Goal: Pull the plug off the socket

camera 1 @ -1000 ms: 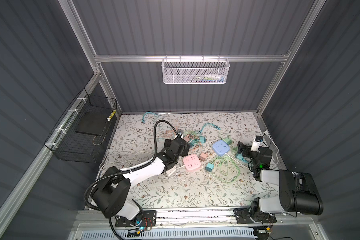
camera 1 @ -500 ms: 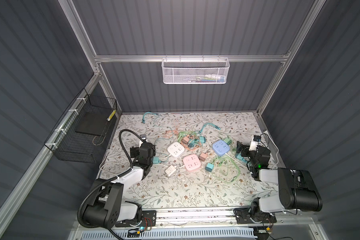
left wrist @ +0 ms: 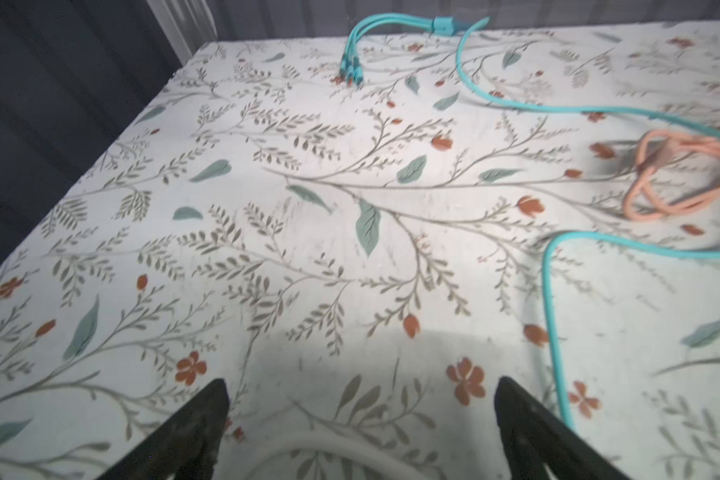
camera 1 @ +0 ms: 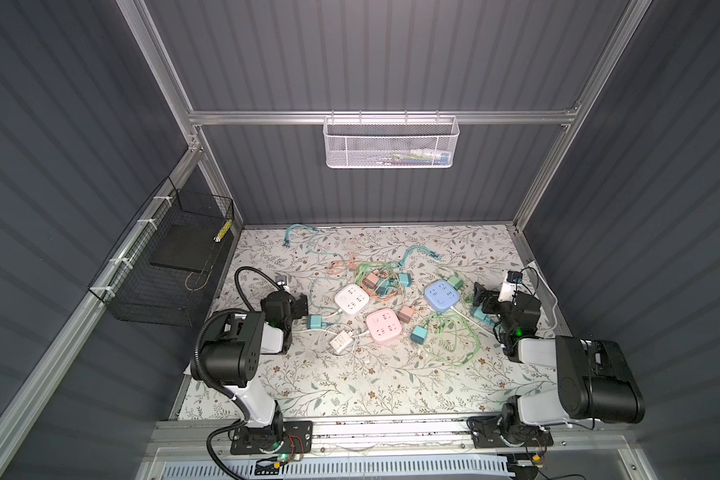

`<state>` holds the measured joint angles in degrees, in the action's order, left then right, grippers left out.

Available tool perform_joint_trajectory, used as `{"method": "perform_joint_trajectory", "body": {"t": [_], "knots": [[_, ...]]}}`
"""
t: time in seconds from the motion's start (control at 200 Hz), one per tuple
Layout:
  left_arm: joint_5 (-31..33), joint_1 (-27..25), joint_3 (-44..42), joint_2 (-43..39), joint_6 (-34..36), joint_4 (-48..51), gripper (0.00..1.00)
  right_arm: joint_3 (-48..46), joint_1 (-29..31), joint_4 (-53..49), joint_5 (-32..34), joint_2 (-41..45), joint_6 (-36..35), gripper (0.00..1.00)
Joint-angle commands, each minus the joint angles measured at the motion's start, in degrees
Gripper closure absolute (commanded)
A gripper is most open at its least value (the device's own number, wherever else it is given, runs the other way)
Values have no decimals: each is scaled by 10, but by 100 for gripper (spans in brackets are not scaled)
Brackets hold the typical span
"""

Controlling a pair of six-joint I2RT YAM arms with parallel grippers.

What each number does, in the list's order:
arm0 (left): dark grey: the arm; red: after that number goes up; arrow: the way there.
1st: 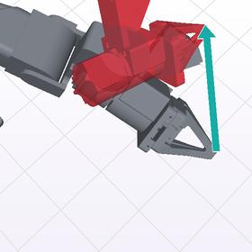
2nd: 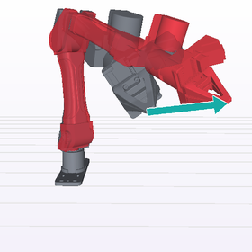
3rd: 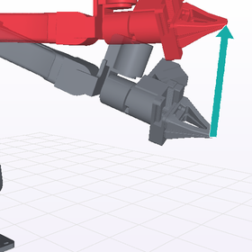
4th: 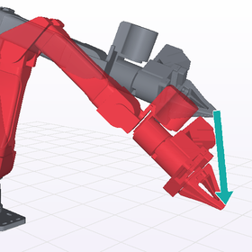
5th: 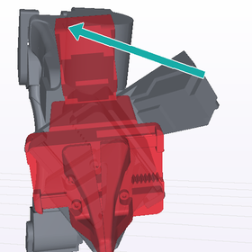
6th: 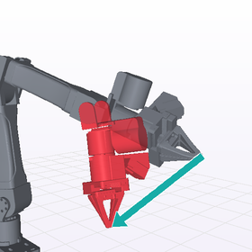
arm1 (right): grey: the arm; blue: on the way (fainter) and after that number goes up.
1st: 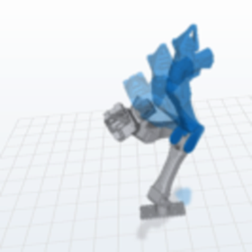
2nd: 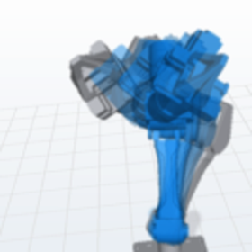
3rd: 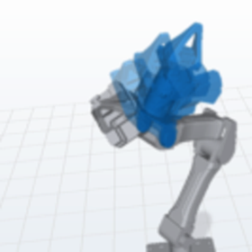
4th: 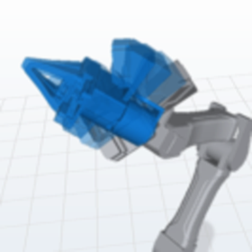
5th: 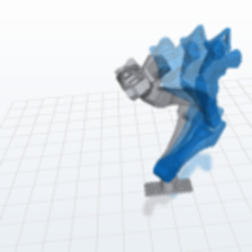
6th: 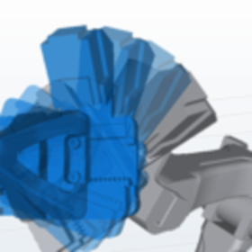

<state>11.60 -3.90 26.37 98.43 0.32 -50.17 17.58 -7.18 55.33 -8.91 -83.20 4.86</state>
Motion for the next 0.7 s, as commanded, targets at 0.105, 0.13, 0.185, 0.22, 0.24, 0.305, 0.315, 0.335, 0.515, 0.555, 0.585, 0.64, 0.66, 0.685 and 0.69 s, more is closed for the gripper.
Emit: {"method": "perform_joint_trajectory", "body": {"t": [0.105,0.13,0.185,0.22,0.24,0.305,0.315,0.335,0.515,0.555,0.585,0.64,0.66,0.685,0.69], "knots": [[-32,5,15,-4,8,3,0,8,4,12,5,-4,-6,1],[-32,4,14,-3,8,0,0,7,3,11,5,-3,-6,1],[-33,5,12,2,8,-15,0,8,3,11,5,-4,-6,1],[-32,4,13,0,8,-12,0,8,3,11,5,-3,-6,1],[-33,5,13,-1,8,-8,0,8,3,11,5,-4,-6,1],[-33,5,12,0,8,-10,0,8,3,11,5,-3,-6,1],[-33,5,12,0,8,-10,0,8,3,11,5,-4,-6,1],[-33,5,12,0,8,-10,0,8,3,11,5,-4,-6,1],[-33,5,12,0,8,-10,0,13,6,2,10,-5,-7,1],[-33,4,12,0,8,-11,0,18,16,-8,30,-5,-13,1],[-32,5,12,0,9,-11,0,18,19,-9,36,-5,-15,1],[-33,5,12,-1,8,-11,0,18,21,-8,38,-4,-15,1],[-33,4,12,0,8,-11,0,17,21,-7,39,-3,-15,1],[-33,5,12,0,8,-10,0,16,21,-5,39,-4,-15,1],[-33,5,12,0,8,-10,0,16,21,-5,39,-4,-15,1]]}}
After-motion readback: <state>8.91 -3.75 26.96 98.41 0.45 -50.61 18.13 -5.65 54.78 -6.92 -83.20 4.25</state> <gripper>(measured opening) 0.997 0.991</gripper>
